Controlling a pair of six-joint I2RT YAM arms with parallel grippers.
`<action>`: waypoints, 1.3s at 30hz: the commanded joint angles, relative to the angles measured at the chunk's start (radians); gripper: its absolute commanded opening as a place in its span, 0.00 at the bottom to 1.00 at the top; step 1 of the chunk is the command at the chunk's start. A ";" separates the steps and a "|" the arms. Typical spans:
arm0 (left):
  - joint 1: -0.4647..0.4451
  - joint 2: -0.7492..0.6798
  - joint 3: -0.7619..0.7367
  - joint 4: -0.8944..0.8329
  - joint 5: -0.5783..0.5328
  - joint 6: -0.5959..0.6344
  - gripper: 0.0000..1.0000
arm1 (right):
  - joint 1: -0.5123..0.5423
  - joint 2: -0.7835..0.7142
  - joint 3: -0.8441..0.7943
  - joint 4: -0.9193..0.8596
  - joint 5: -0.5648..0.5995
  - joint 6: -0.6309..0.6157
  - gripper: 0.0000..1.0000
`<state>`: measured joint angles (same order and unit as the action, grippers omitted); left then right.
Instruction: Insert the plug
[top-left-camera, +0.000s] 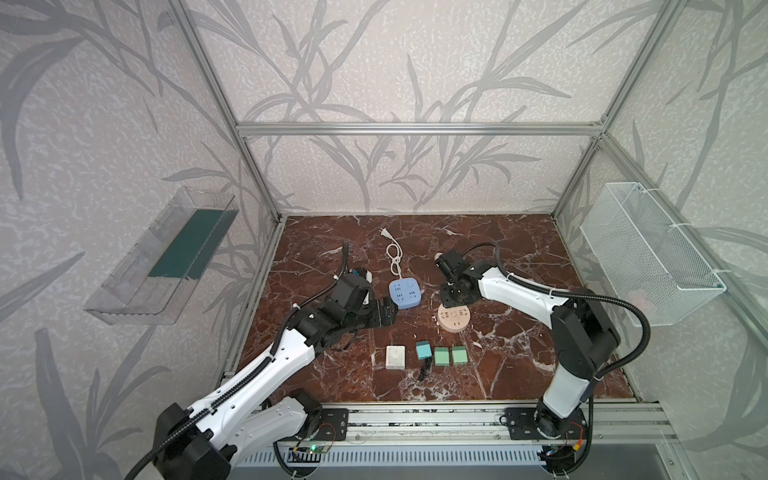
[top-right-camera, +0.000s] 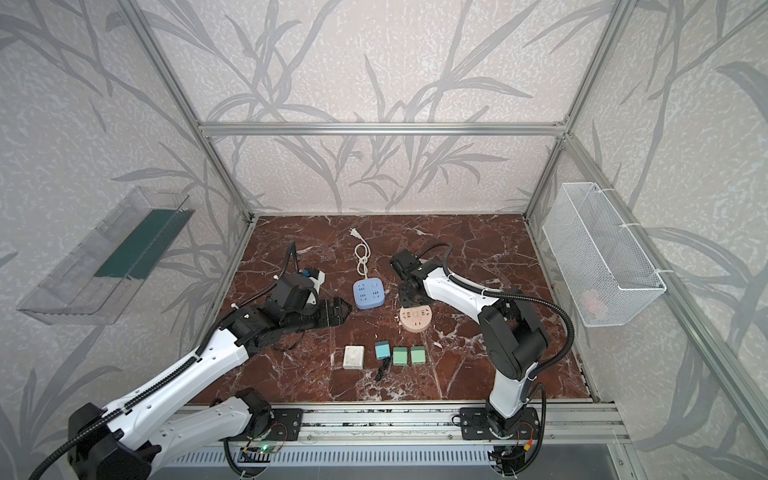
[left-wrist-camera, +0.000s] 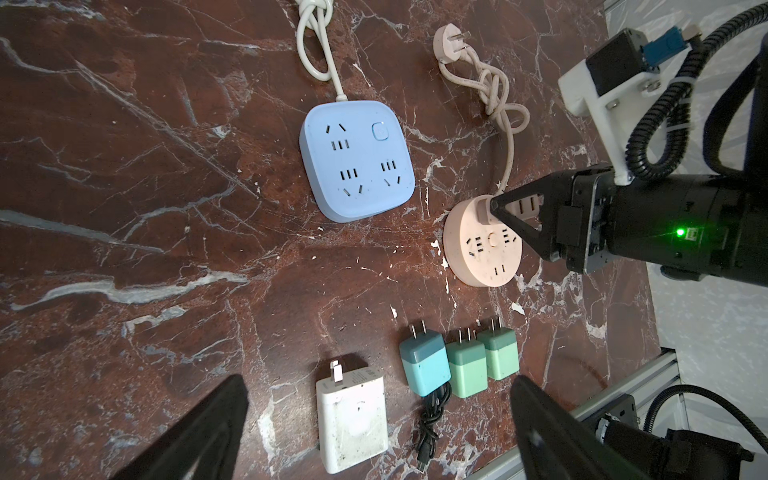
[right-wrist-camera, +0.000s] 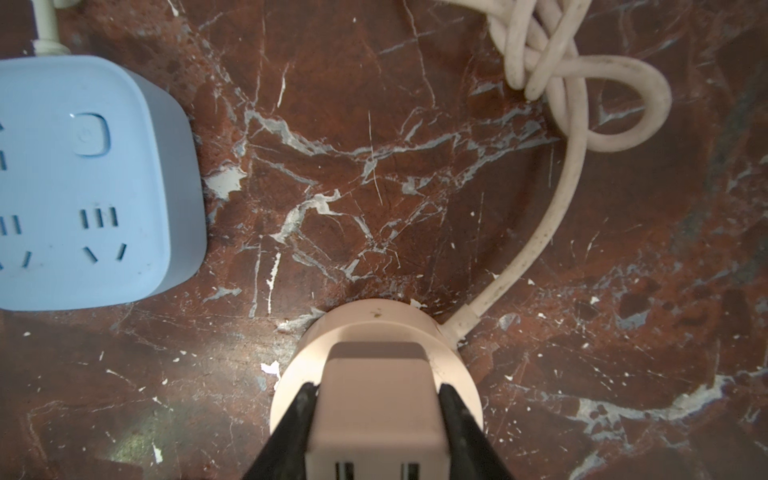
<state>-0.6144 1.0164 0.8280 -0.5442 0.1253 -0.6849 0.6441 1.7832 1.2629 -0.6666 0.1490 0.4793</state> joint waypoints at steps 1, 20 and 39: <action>-0.005 -0.018 -0.016 0.012 -0.004 -0.007 0.95 | 0.006 0.041 -0.052 -0.095 0.001 0.015 0.00; -0.005 -0.034 -0.041 0.023 -0.002 -0.013 0.95 | 0.025 0.083 -0.055 -0.113 0.008 0.030 0.00; -0.004 -0.054 -0.042 0.012 -0.005 -0.007 0.96 | 0.025 0.182 -0.103 -0.091 -0.086 0.048 0.00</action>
<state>-0.6147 0.9859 0.8005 -0.5255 0.1287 -0.6918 0.6621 1.8286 1.2602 -0.6544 0.1738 0.5053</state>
